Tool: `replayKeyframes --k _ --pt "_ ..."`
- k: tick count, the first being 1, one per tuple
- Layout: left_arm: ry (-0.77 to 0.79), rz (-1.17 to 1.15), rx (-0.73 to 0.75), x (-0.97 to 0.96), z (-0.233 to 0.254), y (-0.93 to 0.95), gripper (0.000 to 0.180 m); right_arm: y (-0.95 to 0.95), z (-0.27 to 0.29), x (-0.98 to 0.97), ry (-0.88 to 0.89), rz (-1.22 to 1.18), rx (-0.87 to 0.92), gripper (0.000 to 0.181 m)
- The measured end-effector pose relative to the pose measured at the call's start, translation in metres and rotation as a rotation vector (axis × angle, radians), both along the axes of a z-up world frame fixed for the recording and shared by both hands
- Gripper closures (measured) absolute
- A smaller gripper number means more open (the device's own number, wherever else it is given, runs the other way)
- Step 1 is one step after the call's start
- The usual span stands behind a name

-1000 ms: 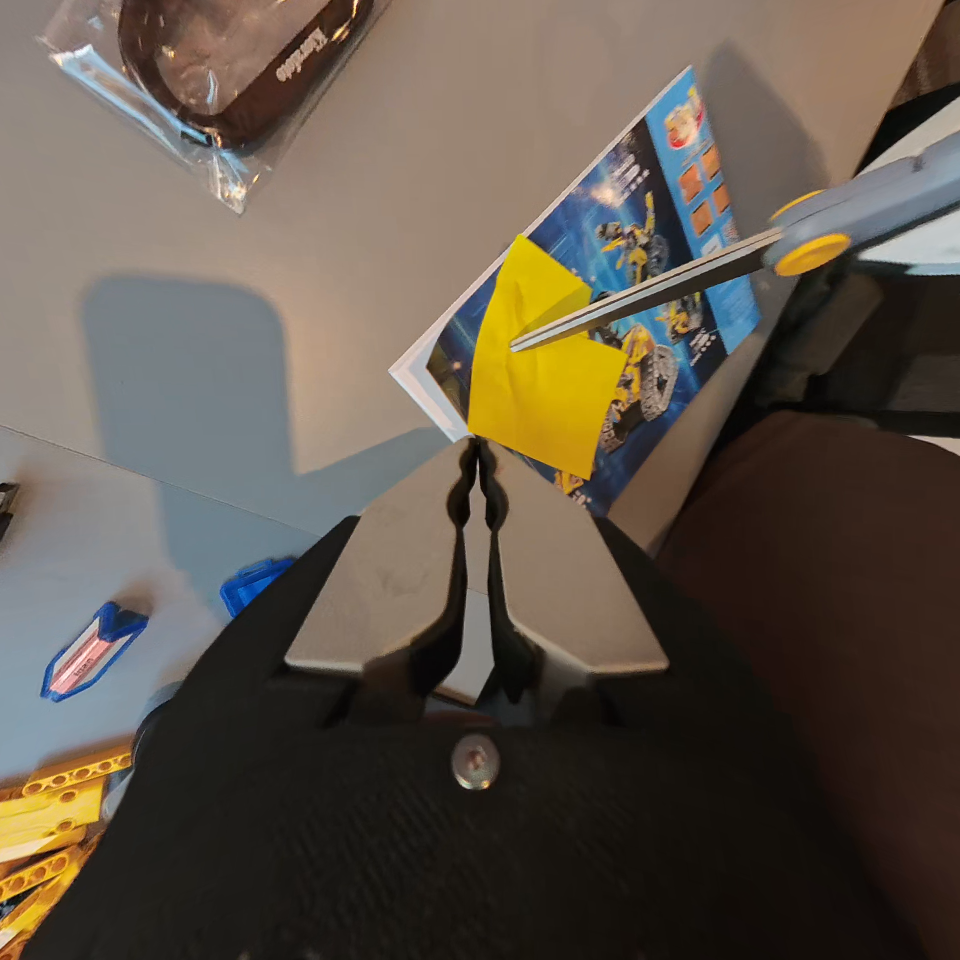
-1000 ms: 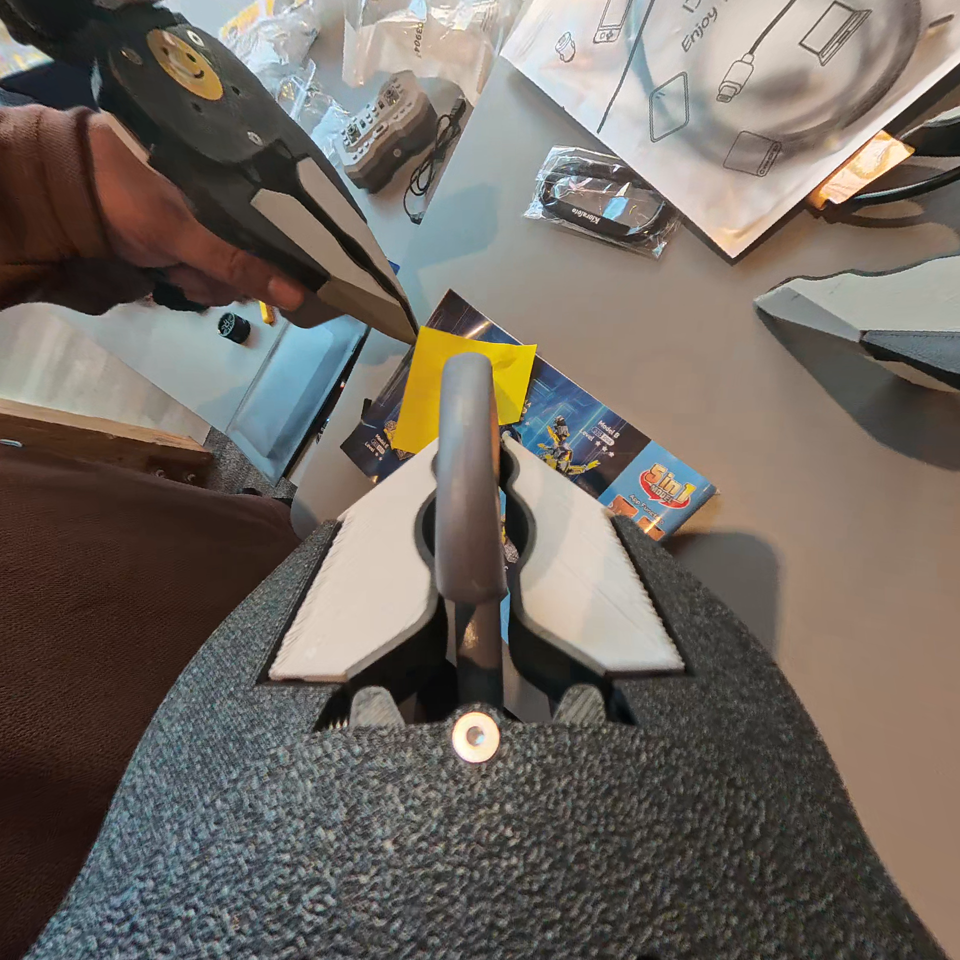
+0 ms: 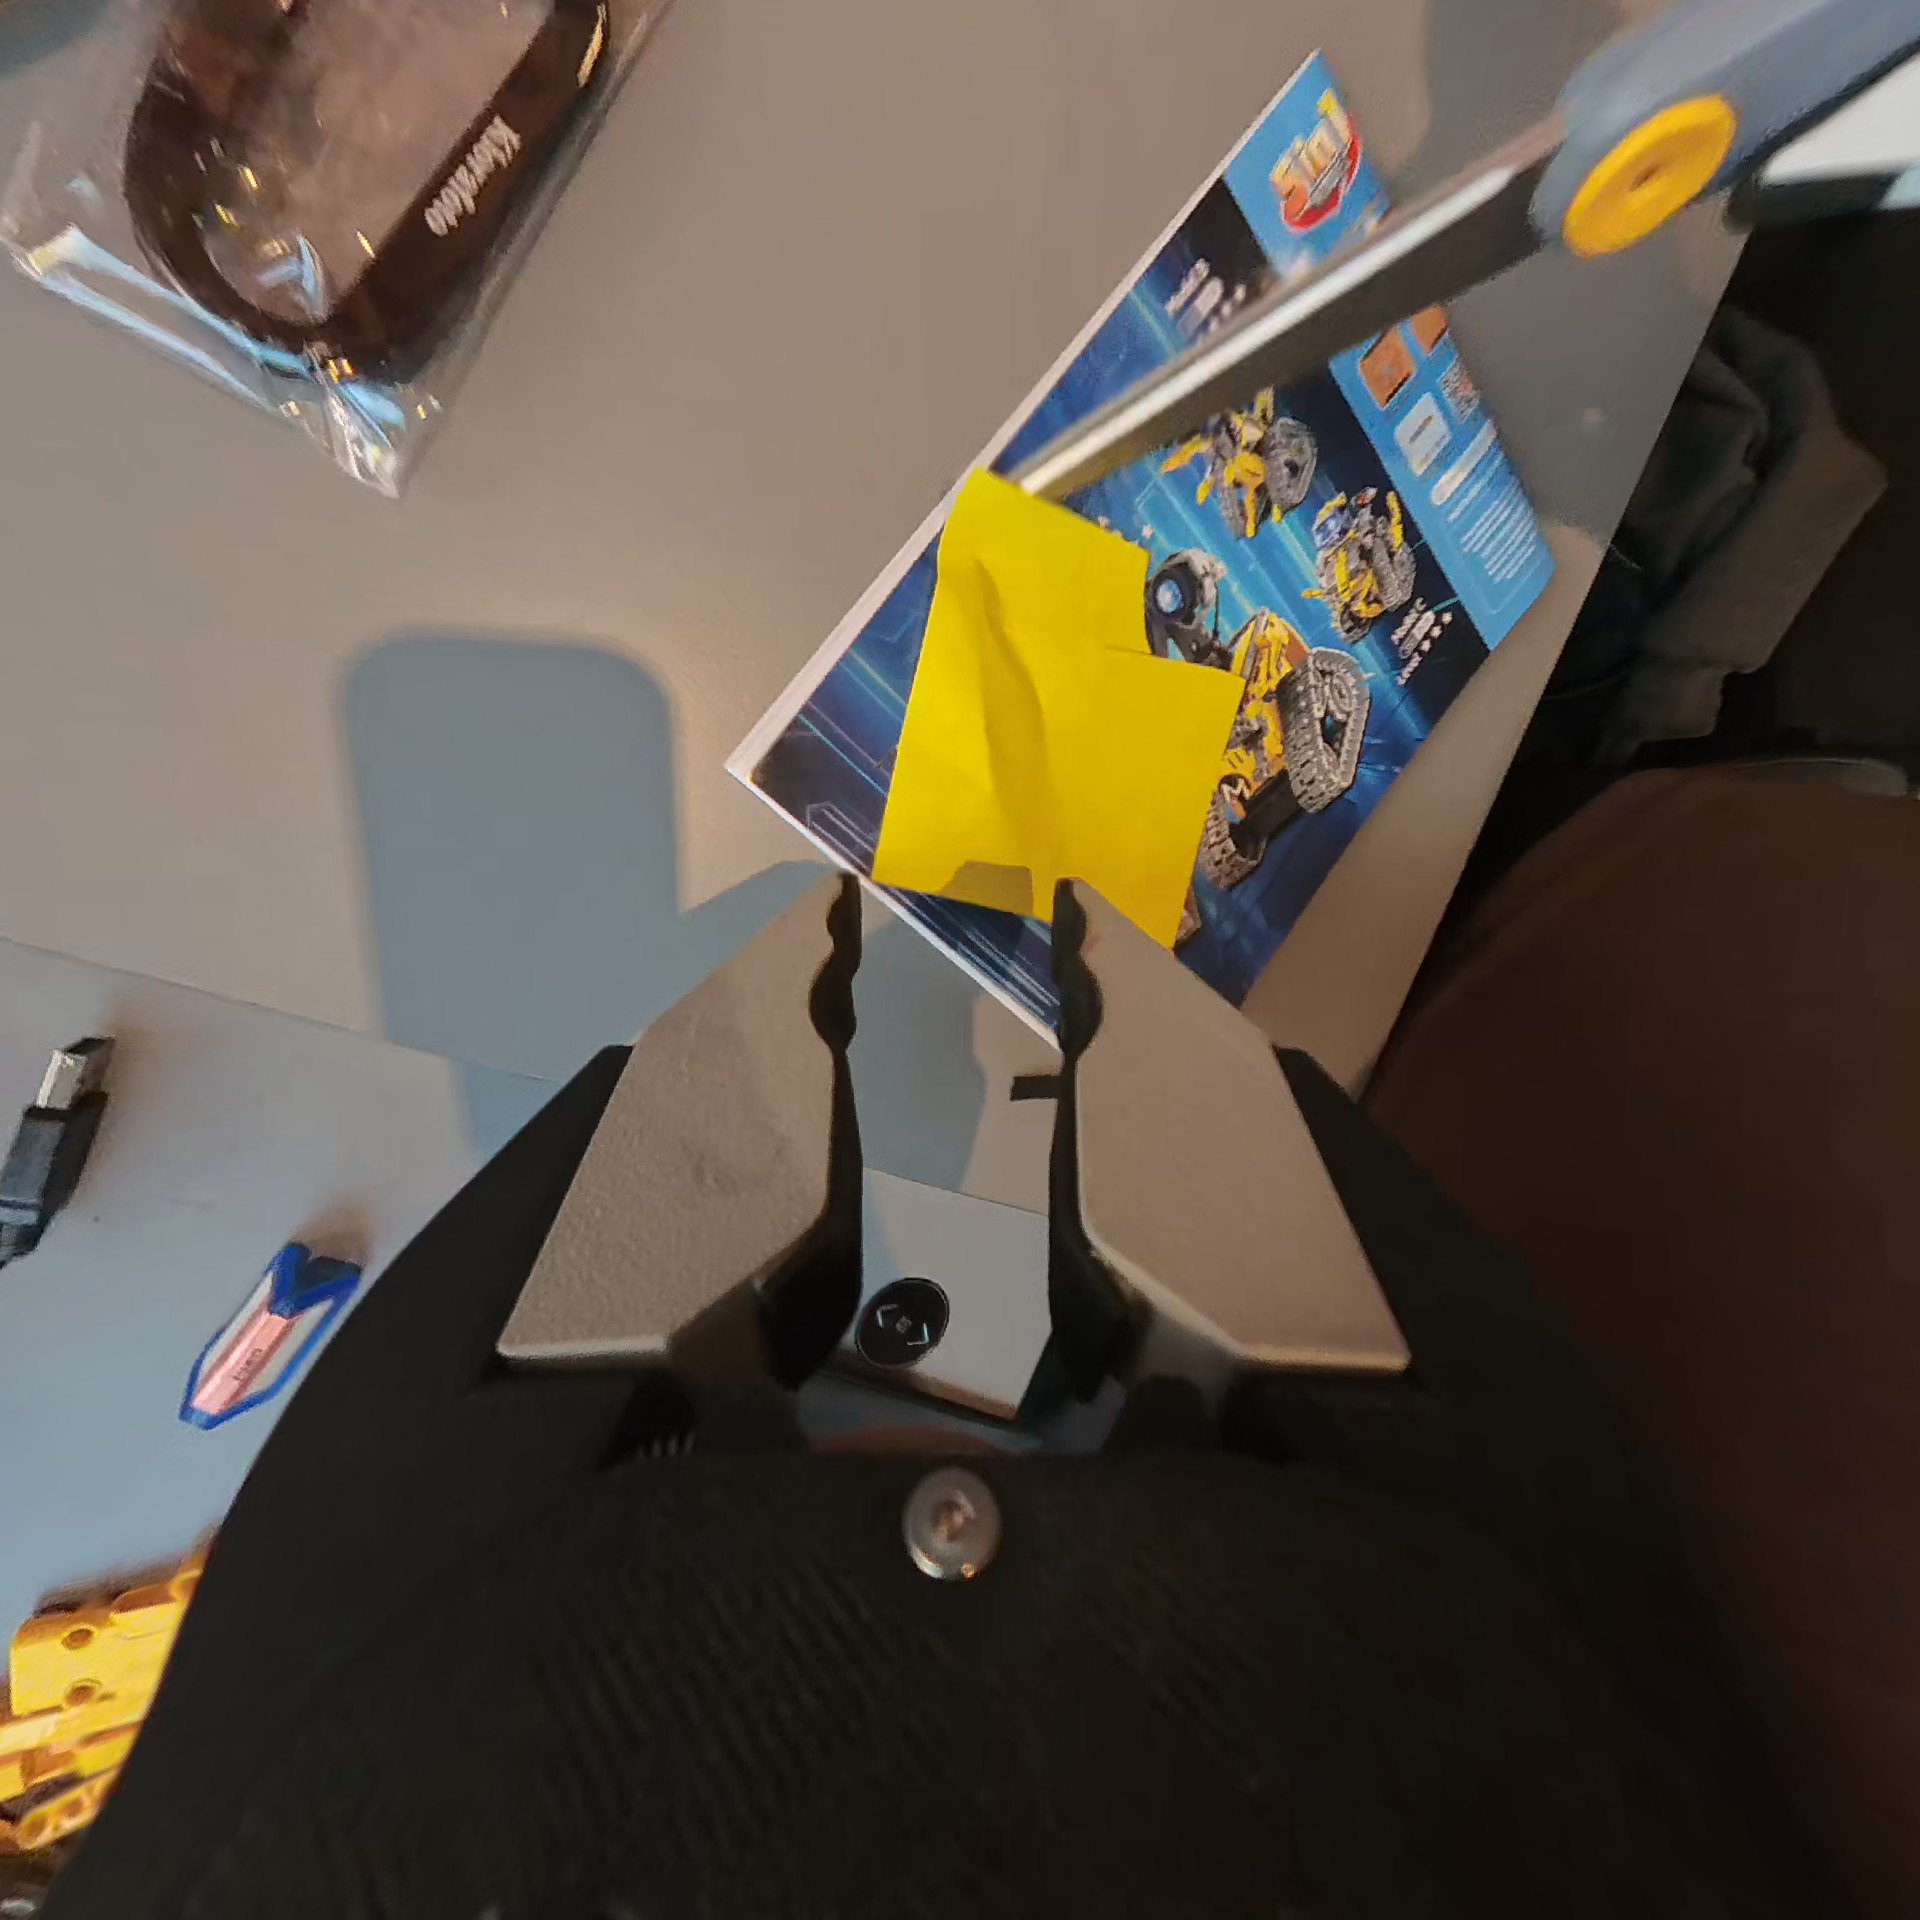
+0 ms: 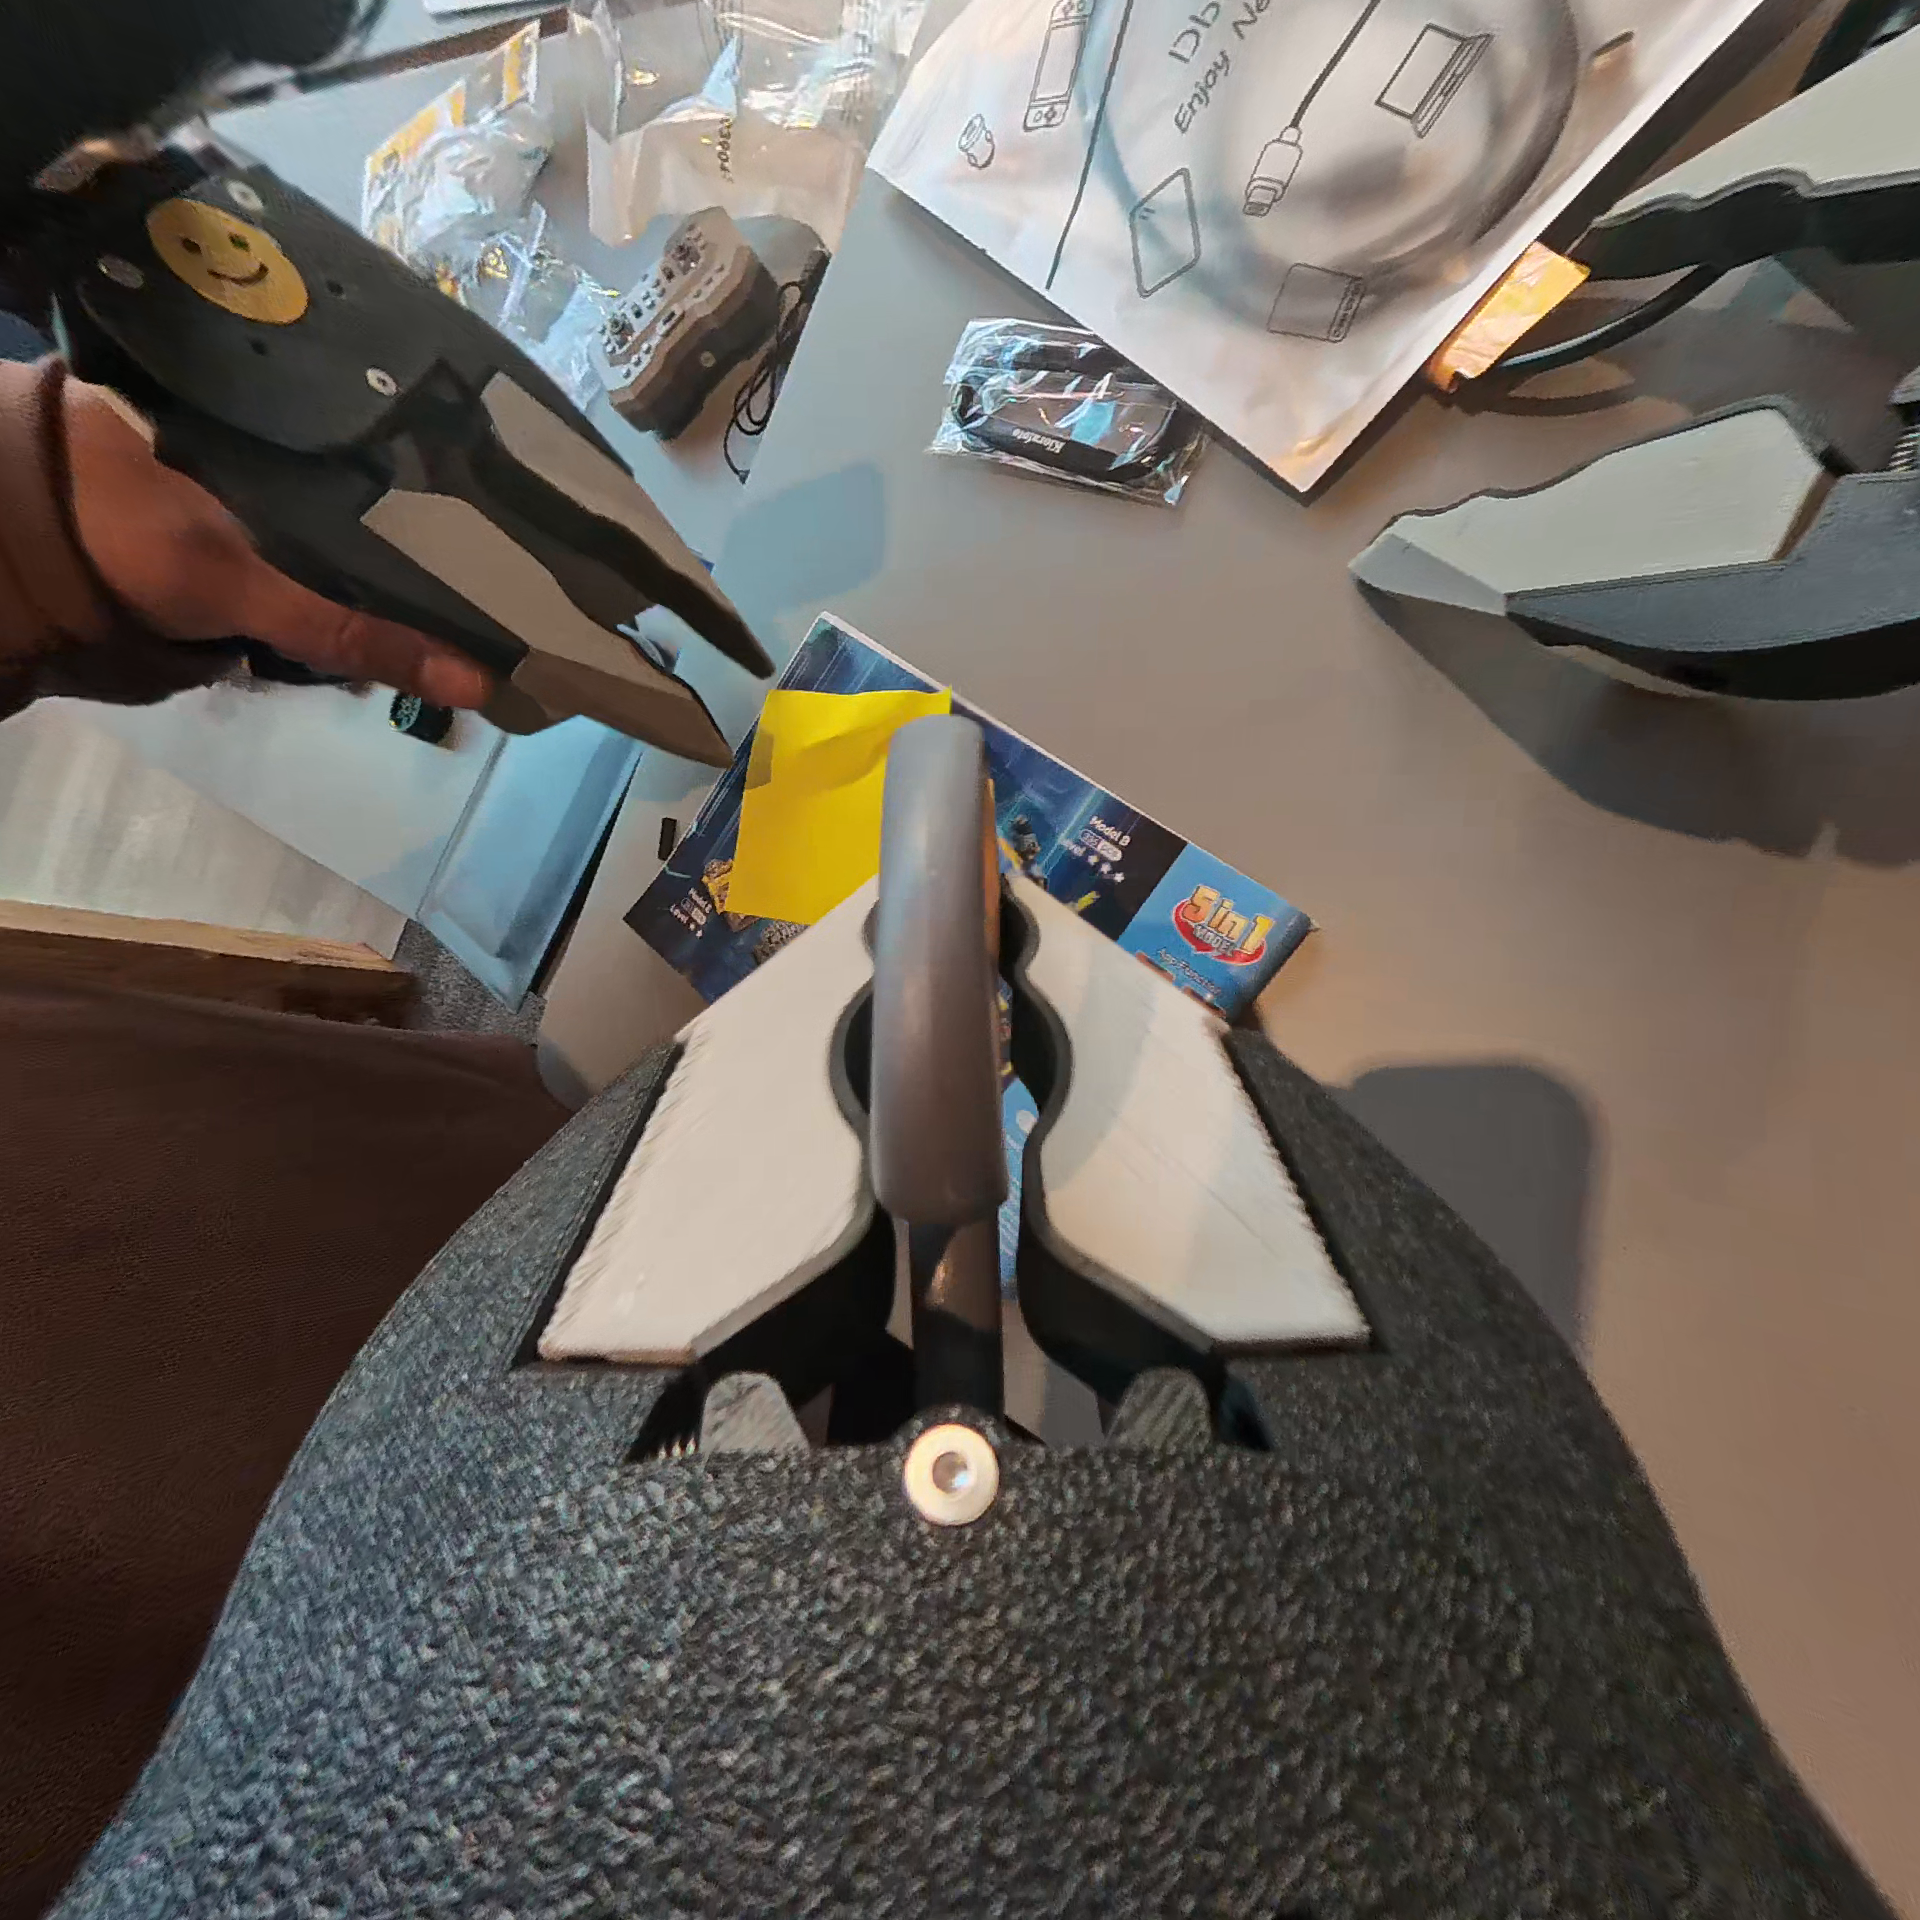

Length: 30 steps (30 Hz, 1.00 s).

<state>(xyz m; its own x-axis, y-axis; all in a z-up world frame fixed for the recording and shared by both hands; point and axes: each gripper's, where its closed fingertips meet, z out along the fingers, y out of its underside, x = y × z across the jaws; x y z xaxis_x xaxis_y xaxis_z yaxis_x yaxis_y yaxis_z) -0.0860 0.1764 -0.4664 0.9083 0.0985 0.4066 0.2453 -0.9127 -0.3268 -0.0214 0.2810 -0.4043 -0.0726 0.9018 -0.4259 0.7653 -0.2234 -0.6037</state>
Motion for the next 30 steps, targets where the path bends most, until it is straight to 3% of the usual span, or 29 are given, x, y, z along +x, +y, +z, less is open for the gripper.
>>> replayKeyframes --k 13,23,30 --pt "0.025 -0.251 0.118 0.003 0.011 0.043 0.134 -0.005 0.007 0.005 0.032 0.002 -0.083 0.167" --pt "0.055 -0.477 0.201 0.018 0.015 0.045 0.179 -0.014 0.011 0.007 0.047 0.016 -0.101 0.168" --pt "0.072 -0.537 0.245 0.021 0.02 0.037 0.18 -0.016 0.007 0.006 0.03 0.013 -0.069 0.168"
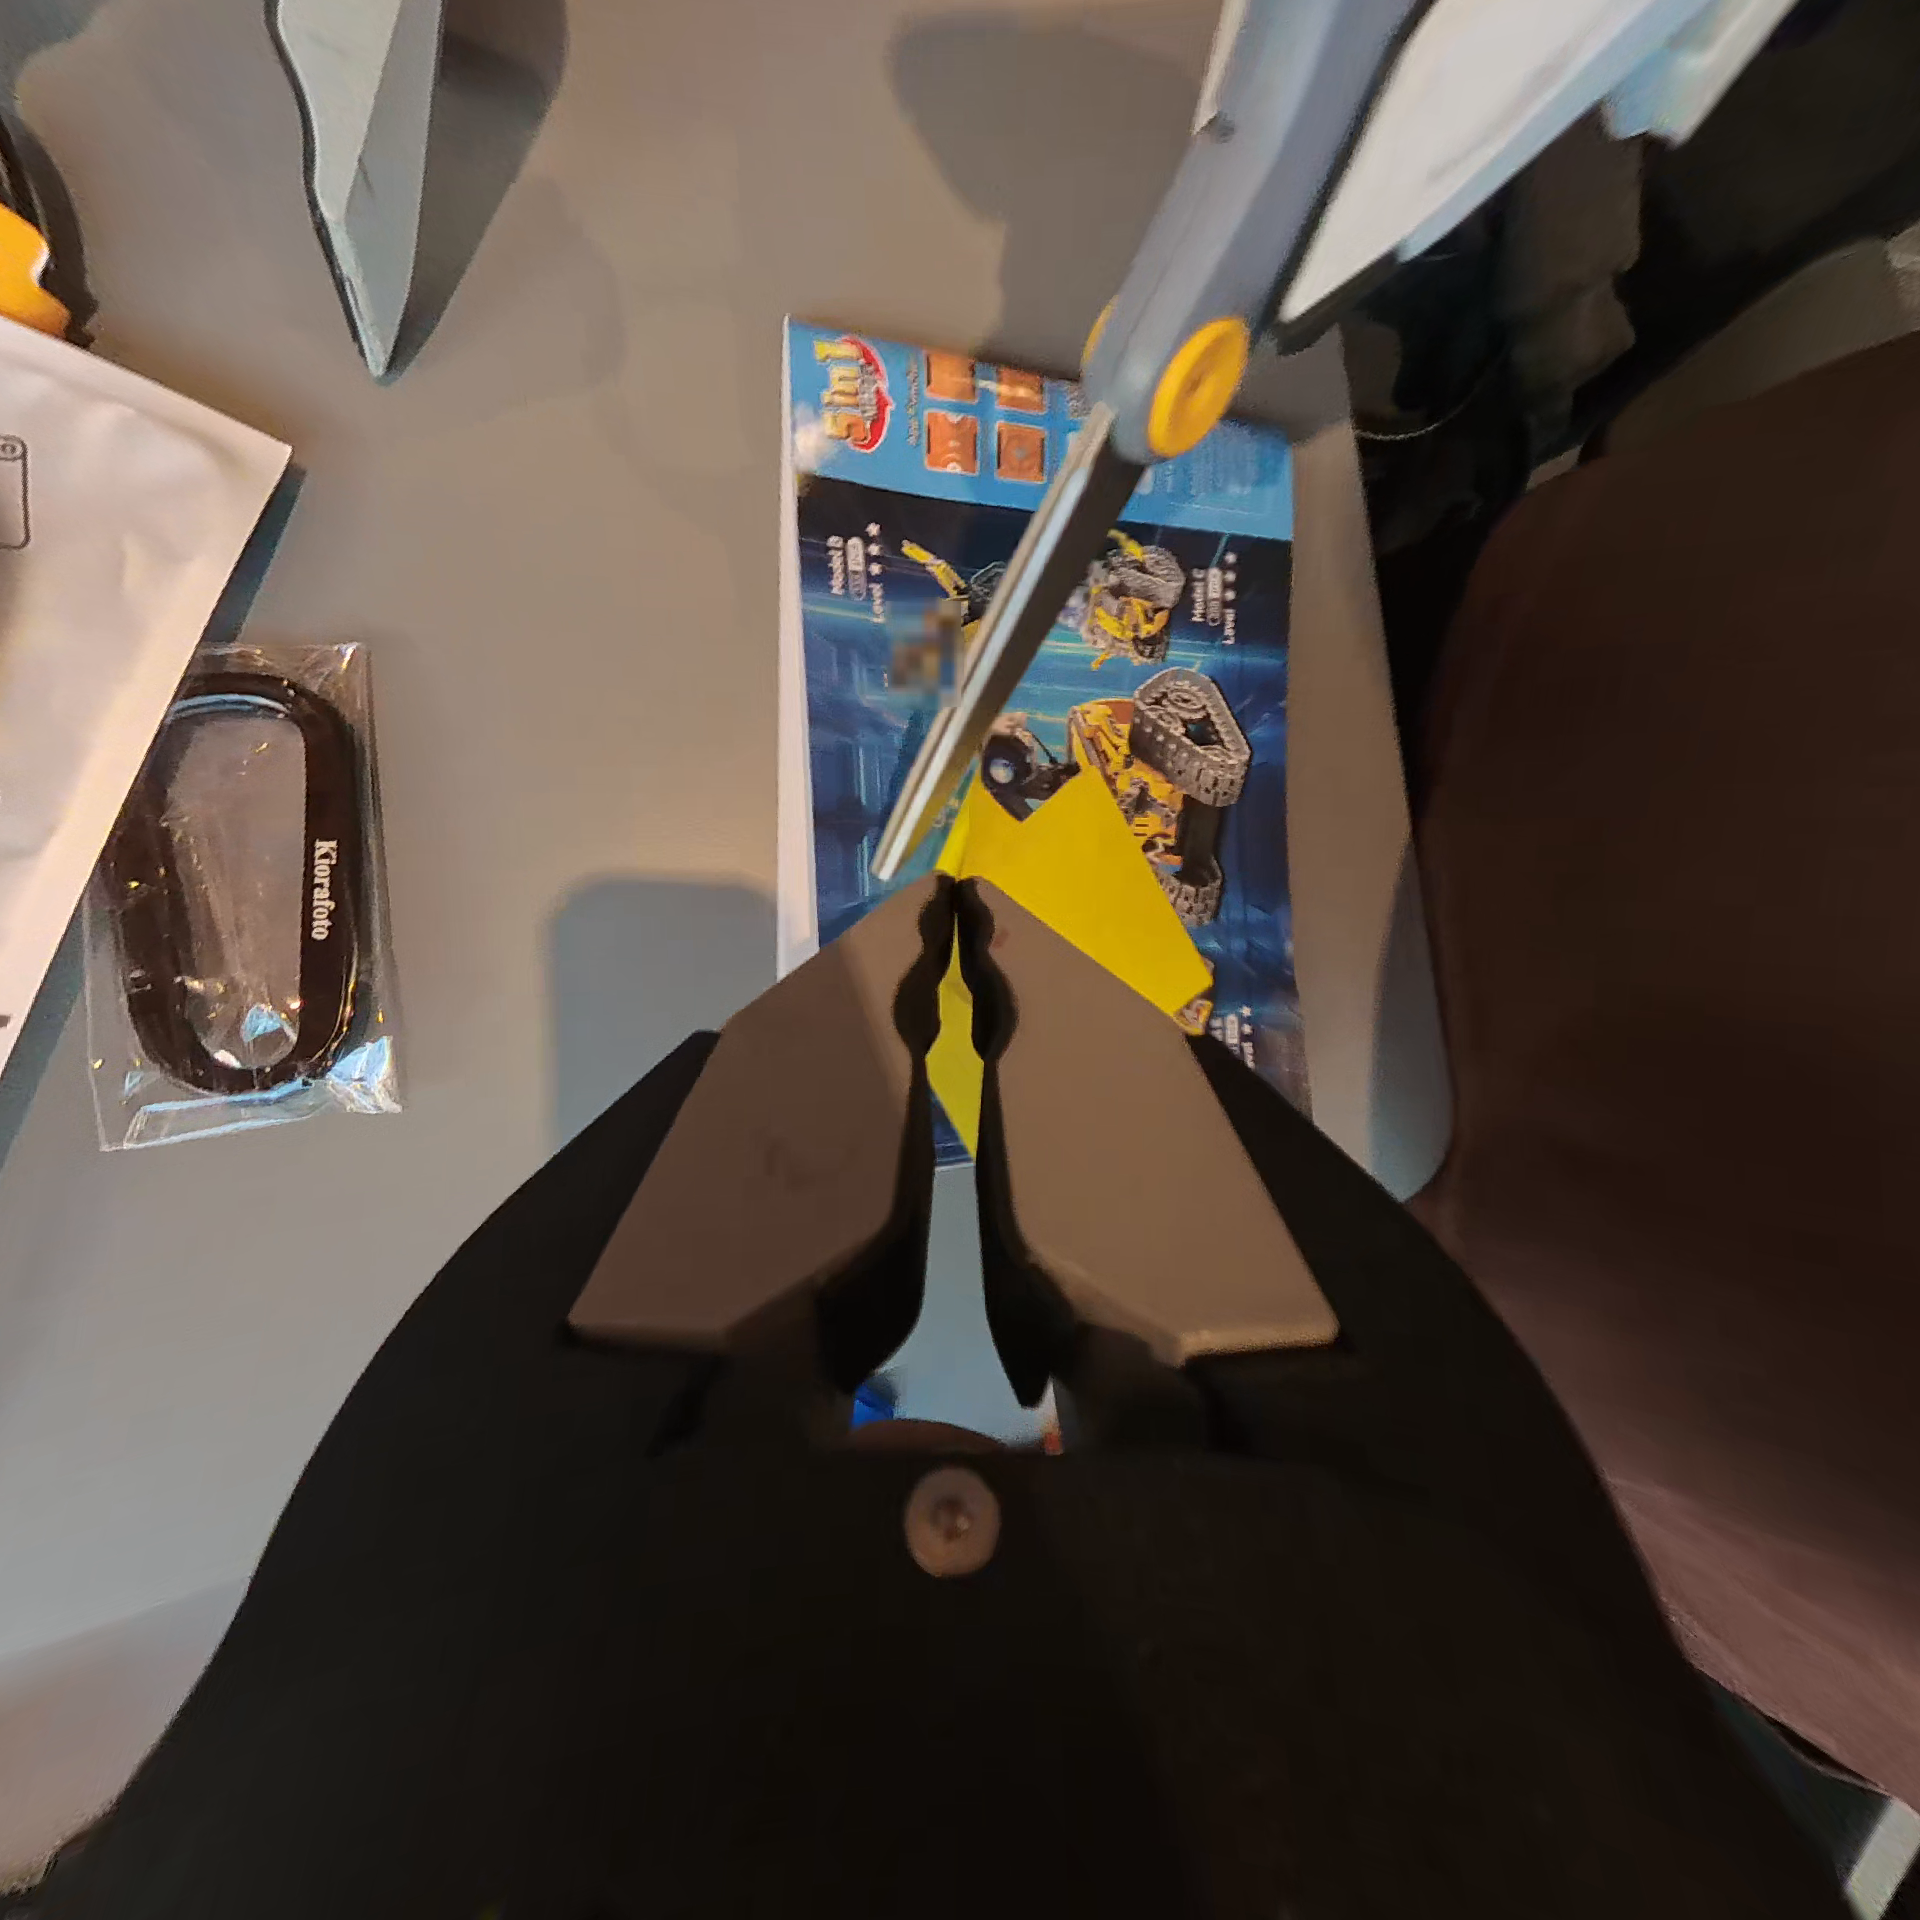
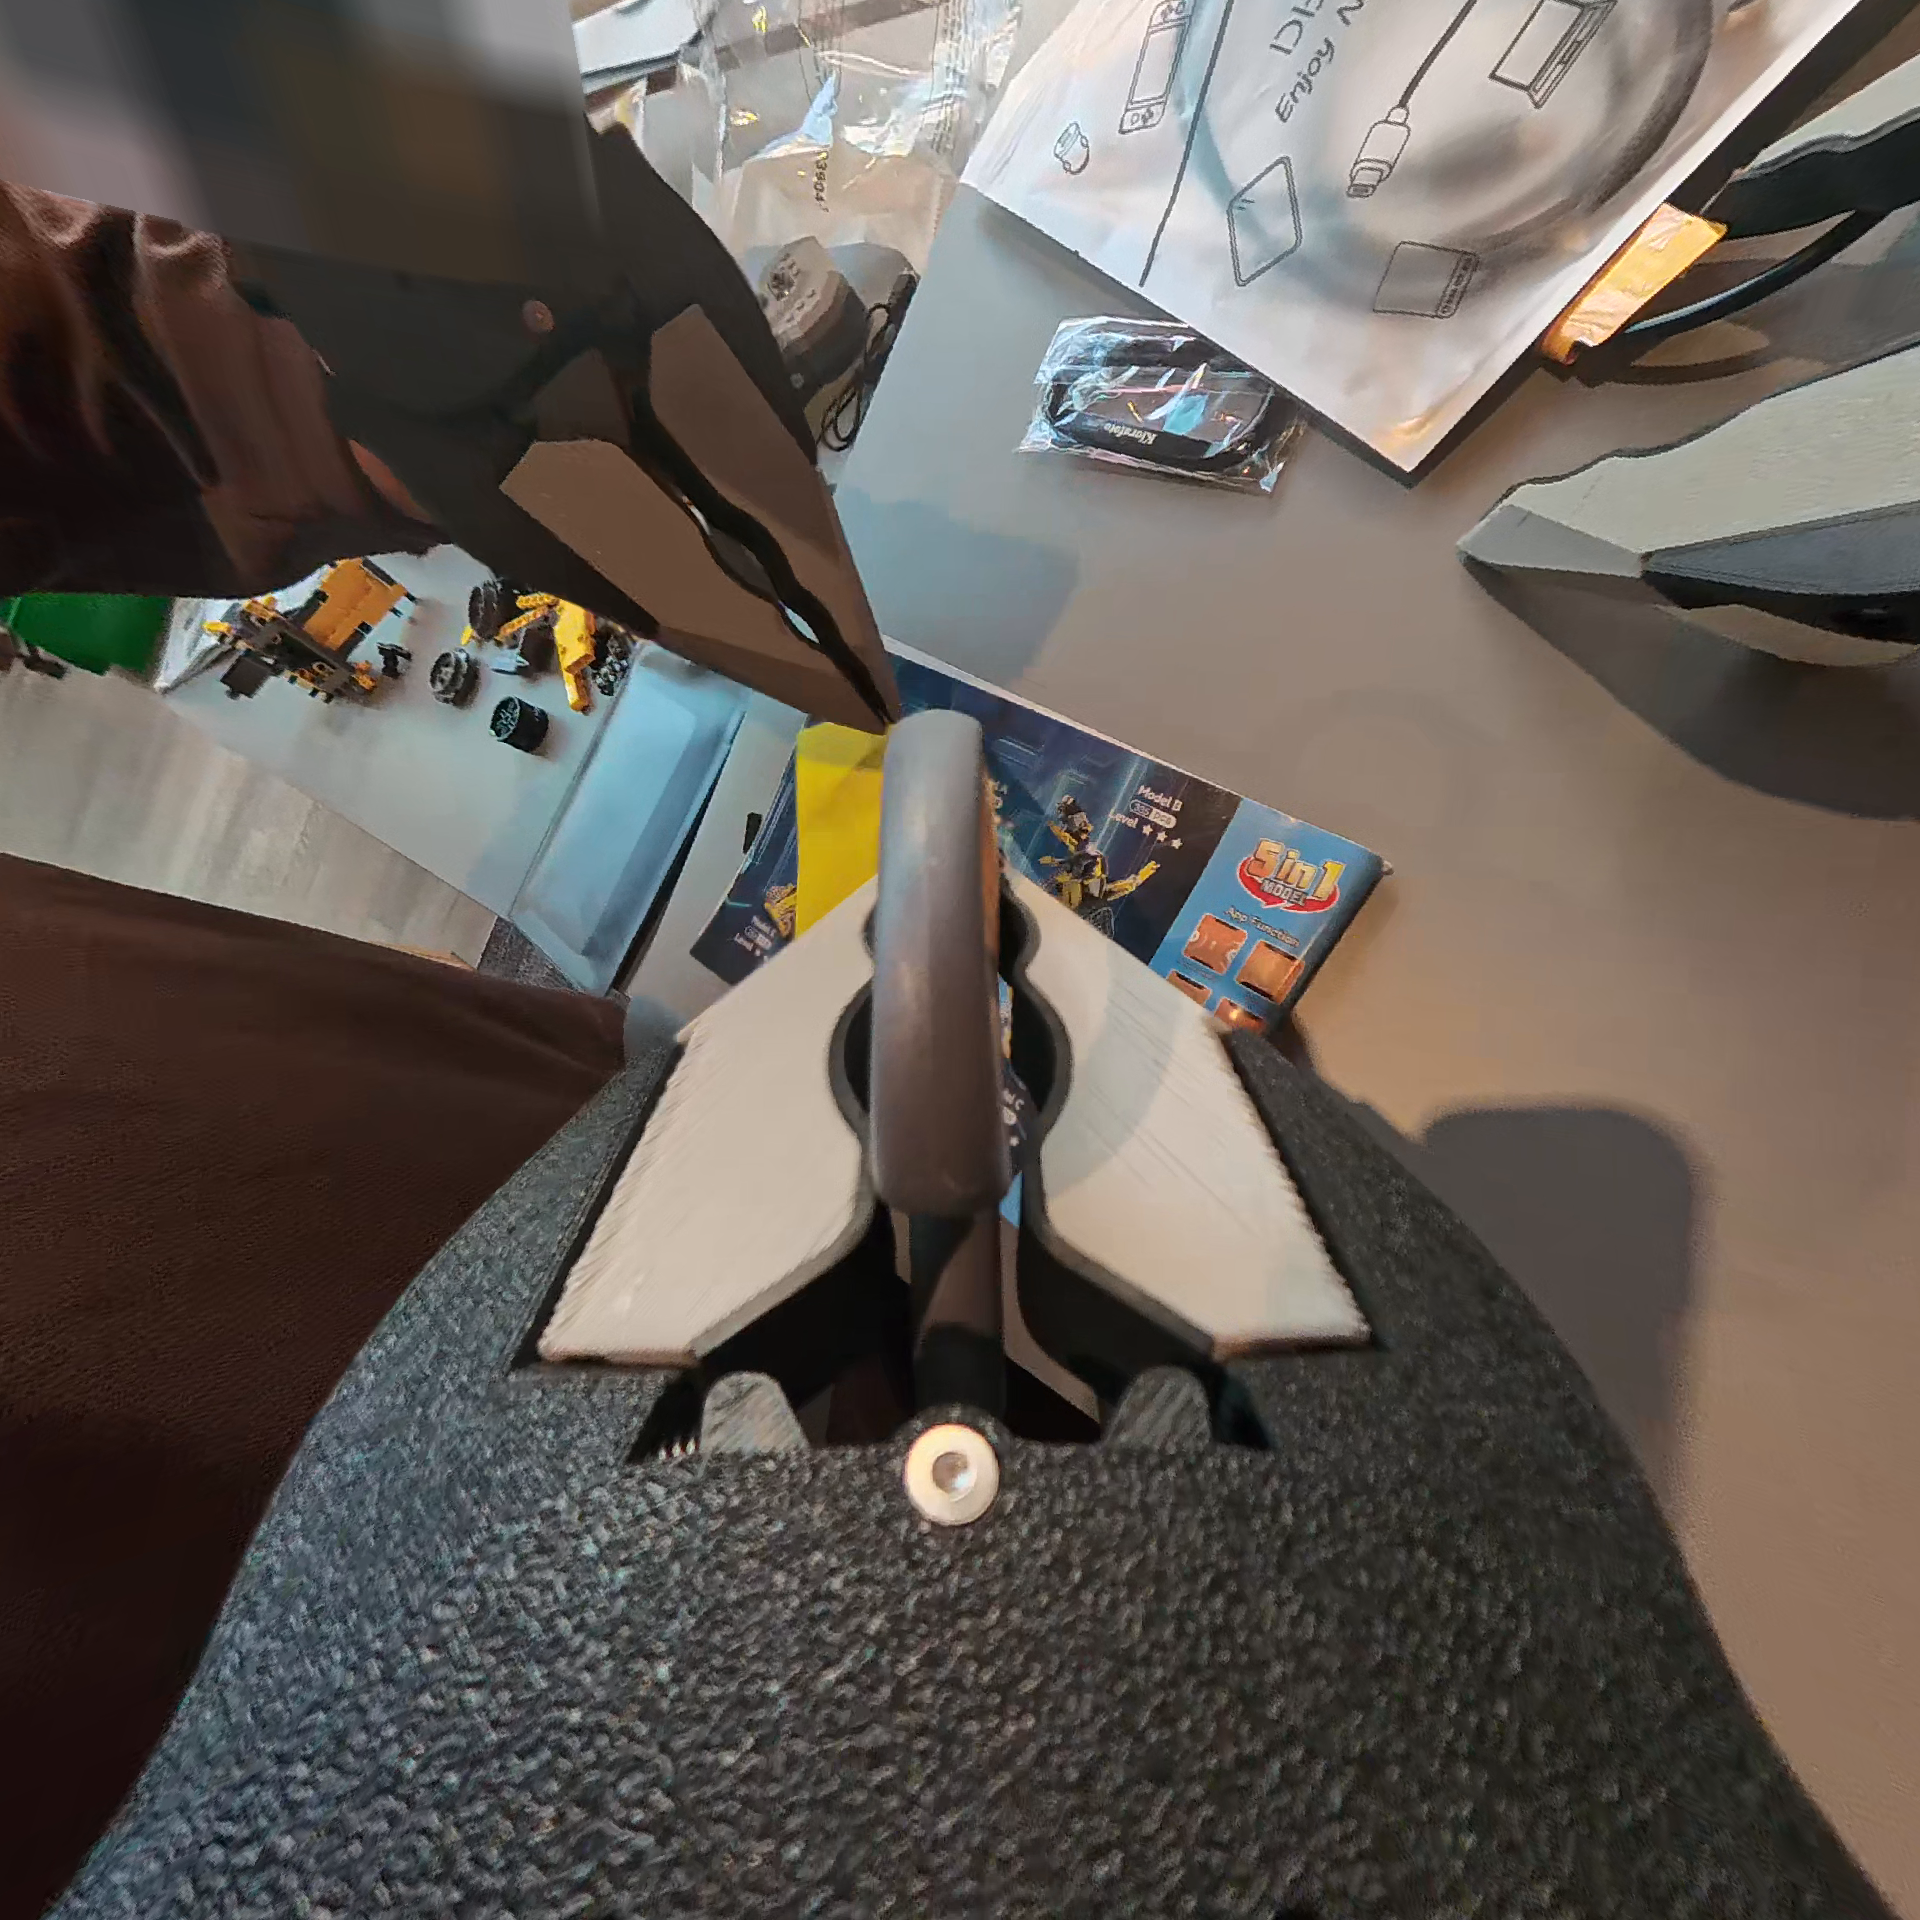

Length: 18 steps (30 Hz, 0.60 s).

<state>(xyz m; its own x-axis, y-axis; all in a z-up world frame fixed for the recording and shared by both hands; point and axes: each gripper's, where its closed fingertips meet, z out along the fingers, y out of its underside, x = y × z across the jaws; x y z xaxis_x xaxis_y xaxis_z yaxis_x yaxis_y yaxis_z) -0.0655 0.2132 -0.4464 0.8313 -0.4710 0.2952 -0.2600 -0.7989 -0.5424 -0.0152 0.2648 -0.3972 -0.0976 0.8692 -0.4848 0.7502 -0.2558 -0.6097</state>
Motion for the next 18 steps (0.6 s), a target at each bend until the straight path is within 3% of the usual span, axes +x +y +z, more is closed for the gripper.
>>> replayKeyframes --k 6,13,18 --pt "-0.058 0.028 0.056 0.0 0.028 -0.008 0.18 0.002 0.003 -0.004 0.006 -0.007 0.024 0.168" --pt "-0.119 0.56 0.005 -0.048 0.035 -0.007 0.18 0.015 0.035 -0.001 0.056 -0.05 0.057 0.168" --pt "-0.137 0.702 0.072 -0.051 0.032 -0.015 0.18 -0.011 0.043 -0.007 0.071 -0.013 0.037 0.168"
